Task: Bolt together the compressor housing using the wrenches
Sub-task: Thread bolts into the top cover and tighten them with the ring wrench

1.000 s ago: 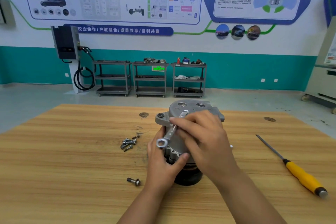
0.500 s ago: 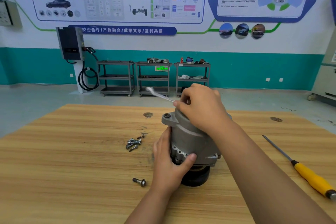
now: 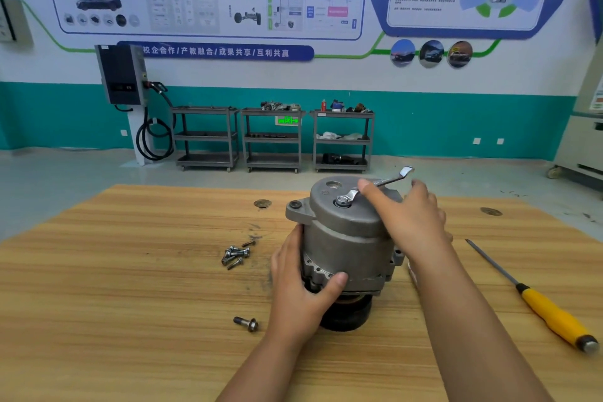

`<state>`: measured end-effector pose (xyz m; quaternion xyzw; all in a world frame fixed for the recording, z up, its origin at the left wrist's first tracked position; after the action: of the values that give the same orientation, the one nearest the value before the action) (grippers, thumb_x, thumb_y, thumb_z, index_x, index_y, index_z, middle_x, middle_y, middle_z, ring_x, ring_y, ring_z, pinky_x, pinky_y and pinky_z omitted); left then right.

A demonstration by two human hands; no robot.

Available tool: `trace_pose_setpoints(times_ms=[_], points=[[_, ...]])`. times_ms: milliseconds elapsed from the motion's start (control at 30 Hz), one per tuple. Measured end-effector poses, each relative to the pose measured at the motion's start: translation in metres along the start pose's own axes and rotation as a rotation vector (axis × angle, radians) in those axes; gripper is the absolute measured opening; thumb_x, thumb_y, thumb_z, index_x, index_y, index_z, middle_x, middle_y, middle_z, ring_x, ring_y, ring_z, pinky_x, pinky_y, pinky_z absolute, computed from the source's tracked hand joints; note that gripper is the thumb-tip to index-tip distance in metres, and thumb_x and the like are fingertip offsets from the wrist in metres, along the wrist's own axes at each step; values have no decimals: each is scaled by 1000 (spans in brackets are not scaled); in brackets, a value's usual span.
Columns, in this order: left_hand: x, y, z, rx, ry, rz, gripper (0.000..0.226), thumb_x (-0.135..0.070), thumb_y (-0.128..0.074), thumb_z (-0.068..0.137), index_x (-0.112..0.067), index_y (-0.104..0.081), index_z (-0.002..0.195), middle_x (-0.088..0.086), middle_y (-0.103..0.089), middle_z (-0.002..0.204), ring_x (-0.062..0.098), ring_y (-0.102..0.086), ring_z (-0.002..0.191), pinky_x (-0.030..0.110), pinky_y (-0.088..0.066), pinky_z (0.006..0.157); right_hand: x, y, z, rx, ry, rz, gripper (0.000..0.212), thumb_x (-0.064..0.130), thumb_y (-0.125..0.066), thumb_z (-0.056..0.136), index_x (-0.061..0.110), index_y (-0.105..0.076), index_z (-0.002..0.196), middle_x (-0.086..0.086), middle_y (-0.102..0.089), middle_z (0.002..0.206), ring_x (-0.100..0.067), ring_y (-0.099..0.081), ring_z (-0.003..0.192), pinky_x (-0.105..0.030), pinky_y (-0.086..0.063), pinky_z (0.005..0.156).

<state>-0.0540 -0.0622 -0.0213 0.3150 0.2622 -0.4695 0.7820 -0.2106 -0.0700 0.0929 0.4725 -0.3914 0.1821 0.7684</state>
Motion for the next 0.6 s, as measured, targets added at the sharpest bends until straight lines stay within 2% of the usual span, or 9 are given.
trace_pose_setpoints(times_ms=[67,100,167,200,267,333,400,500,600], points=[[0,0,0,0,6,-8,78,-65,-59,63,-58,-21,131,-54,-22,123,-18,-19,123,-5,-16,91,-12,-4,-2,106,-102,322,96,73,-61,66,13,-38,138,-8,-43,142,-30,-39,129,-52,-37,101],[0,0,0,0,7,-10,78,-65,-59,63,-59,-20,130,-54,-23,123,-18,-19,123,-5,-17,91,-15,-6,-4,162,-128,472,85,67,-65,66,14,-48,130,-6,-53,133,-24,-50,119,-45,-46,89],[-1,0,0,2,7,-8,77,-67,-58,63,-62,-19,129,-53,-24,123,-17,-20,123,-1,-21,92,-15,-8,-6,238,-111,696,50,52,-69,75,21,-61,113,3,-65,114,-9,-59,96,-29,-45,64],[0,0,0,2,4,-6,78,-68,-58,63,-63,-19,129,-52,-24,123,-15,-21,124,3,-23,92,-16,-7,-5,259,-81,759,41,46,-69,78,23,-63,111,7,-67,110,-4,-59,91,-26,-42,61],[0,0,-1,3,1,-12,78,-69,-58,62,-66,-17,128,-51,-25,122,-14,-22,125,9,-27,90,-16,-6,-1,312,-12,850,31,36,-68,80,28,-66,110,11,-70,106,-2,-61,90,-27,-40,65],[0,0,0,7,5,-18,78,-70,-58,62,-69,-15,127,-51,-25,121,-14,-21,125,11,-28,89,-14,-3,2,372,22,943,17,27,-66,79,30,-72,95,11,-73,95,-7,-63,91,-31,-41,67],[0,1,-1,8,4,-23,78,-69,-58,61,-70,-15,127,-51,-25,120,-14,-22,125,11,-28,89,-16,-2,5,389,-4,1069,15,19,-62,81,26,-74,87,8,-74,88,-11,-61,93,-32,-42,71],[2,0,-1,12,1,-20,79,-68,-58,62,-69,-15,127,-50,-25,121,-14,-22,125,12,-27,90,-20,-2,4,296,-29,1232,13,14,-58,86,24,-66,90,8,-71,87,-15,-57,91,-32,-41,72],[3,0,0,11,3,-15,78,-67,-59,62,-68,-16,127,-52,-24,120,-15,-22,124,12,-27,90,-26,-4,-11,146,42,1366,7,19,-63,74,23,-64,80,8,-72,92,-11,-64,90,-30,-45,79]])
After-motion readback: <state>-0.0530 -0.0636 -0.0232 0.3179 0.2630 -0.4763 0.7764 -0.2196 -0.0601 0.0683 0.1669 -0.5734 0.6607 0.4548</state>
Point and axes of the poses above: each hand's wrist, its own z-axis towards the middle knuckle, its own y-axis out of the back of the hand, x = y × z, the point moved 2 cm from there along z, towards the middle knuckle
